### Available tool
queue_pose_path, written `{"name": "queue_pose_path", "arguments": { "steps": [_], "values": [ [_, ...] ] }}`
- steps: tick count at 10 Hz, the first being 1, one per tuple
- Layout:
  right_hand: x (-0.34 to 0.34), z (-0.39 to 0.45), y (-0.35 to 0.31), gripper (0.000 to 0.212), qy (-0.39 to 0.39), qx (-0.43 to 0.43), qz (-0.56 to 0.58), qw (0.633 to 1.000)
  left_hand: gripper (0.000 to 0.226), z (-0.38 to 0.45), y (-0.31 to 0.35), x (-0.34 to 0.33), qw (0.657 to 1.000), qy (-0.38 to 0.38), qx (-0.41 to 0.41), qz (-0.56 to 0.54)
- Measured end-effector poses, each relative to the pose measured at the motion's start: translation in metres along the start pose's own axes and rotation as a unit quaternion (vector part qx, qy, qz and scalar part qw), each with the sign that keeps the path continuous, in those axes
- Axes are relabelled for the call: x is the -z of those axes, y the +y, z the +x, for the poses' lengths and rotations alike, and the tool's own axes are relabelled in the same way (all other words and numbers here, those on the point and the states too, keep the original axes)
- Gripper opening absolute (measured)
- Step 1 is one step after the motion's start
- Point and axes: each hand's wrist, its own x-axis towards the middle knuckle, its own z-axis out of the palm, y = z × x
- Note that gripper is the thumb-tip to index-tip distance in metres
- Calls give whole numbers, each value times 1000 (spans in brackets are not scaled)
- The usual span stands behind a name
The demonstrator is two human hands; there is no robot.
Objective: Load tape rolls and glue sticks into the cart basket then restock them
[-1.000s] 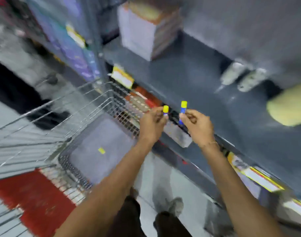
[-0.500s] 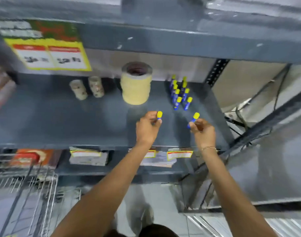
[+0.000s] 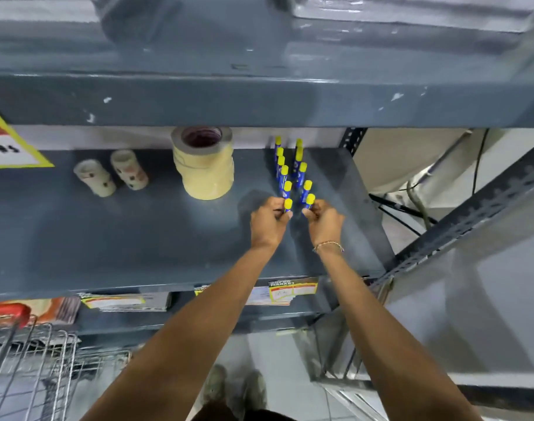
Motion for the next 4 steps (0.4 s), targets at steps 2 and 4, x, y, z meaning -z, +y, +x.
{"name": "queue_pose_path", "arguments": {
  "steps": [2, 4],
  "values": [
    [-10, 3, 12, 15, -16, -2, -16, 1000, 24, 14, -7, -9, 998, -27, -12, -47],
    [-7, -4, 15, 36, -34, -35, 25, 999, 34, 9, -13, -9, 998, -21, -2, -59]
  ]
}}
